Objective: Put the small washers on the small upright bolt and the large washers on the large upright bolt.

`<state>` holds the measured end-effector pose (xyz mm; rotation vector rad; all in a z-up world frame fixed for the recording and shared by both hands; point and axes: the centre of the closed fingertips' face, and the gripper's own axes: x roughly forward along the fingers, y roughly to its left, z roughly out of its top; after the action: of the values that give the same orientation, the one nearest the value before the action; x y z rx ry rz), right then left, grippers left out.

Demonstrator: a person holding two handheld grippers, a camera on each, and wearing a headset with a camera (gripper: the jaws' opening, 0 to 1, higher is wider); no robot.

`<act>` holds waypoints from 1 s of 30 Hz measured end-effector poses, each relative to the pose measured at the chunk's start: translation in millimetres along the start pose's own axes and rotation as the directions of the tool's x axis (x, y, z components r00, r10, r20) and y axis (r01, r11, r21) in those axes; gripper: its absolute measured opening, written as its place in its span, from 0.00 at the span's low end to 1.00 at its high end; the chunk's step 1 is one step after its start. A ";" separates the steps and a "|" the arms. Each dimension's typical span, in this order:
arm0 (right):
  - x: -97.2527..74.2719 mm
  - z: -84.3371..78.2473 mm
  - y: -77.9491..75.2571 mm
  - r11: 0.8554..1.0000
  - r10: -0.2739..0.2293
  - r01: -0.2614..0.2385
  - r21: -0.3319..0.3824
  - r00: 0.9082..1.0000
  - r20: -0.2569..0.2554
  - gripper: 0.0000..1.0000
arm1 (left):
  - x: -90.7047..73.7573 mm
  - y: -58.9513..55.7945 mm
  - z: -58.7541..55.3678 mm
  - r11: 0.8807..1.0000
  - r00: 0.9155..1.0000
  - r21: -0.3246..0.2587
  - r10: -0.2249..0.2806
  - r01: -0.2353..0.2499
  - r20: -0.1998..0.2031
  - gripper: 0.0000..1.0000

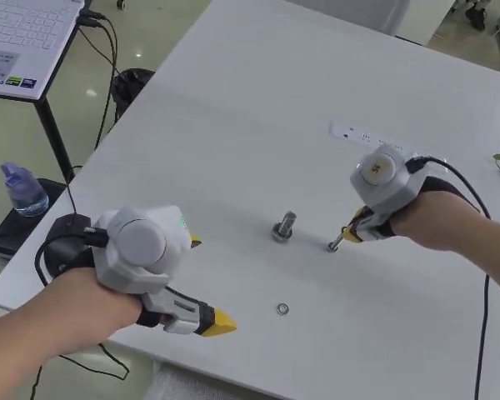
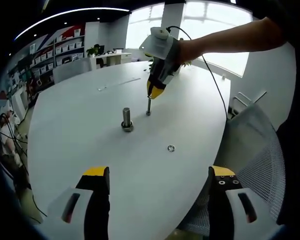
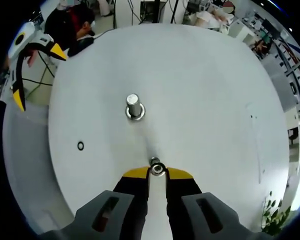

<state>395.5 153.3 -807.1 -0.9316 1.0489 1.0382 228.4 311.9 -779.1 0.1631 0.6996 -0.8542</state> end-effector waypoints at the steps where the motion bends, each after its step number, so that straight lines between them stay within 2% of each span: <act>1: 0.2 0.0 0.1 1.000 0.000 0.000 0.000 1.000 -0.001 0.12 | -0.1 0.3 -0.4 1.000 1.000 0.000 0.000 0.000 -0.001 0.80; 16: 9.1 -3.3 2.3 1.000 0.007 -0.007 -0.004 1.000 -0.026 0.12 | -1.0 3.9 -3.3 1.000 1.000 -0.013 0.009 -0.009 0.003 0.80; 23: 15.4 -5.5 3.8 1.000 0.010 -0.010 -0.013 0.999 -0.037 0.12 | -1.7 4.5 -8.2 1.000 1.000 -0.021 0.007 -0.007 -0.005 0.80; 30: 26.0 -7.1 -0.8 1.000 0.011 -0.012 -0.017 0.999 -0.042 0.12 | -3.1 7.9 -9.1 1.000 1.000 -0.024 0.014 -0.014 -0.007 0.80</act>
<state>398.9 151.8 -833.8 -0.9662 1.0827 1.0425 228.3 322.7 -785.3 0.1492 0.7140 -0.8320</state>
